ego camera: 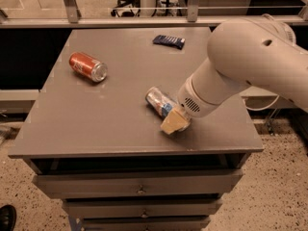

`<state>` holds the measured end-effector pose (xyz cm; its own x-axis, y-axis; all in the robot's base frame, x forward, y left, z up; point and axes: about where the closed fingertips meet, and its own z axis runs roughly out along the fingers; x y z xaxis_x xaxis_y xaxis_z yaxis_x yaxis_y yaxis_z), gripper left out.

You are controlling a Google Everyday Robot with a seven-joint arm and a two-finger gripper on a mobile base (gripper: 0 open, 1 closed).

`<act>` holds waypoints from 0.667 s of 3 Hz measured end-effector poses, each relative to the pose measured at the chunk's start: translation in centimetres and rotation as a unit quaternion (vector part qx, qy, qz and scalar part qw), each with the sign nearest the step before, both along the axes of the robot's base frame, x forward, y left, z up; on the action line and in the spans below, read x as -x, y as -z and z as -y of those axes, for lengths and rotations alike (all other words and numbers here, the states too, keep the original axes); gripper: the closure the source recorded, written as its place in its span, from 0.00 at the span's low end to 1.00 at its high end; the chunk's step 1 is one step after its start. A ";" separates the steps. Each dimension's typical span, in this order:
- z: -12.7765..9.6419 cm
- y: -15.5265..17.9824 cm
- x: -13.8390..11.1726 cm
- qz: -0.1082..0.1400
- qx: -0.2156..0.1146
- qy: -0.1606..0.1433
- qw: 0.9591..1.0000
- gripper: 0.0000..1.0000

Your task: Move redbull can near rxbar blueberry

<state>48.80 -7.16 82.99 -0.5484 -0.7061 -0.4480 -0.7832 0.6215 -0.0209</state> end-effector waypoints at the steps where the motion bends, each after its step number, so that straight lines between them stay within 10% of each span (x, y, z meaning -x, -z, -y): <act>1: 0.7 -1.9 -2.0 0.025 0.014 -0.002 1.000 0.78; 2: 2.6 -4.9 -4.8 0.059 0.033 0.005 0.998 1.00</act>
Offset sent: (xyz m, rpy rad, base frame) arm 0.0769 -0.0477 0.0715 -0.1056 -0.1705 -0.0228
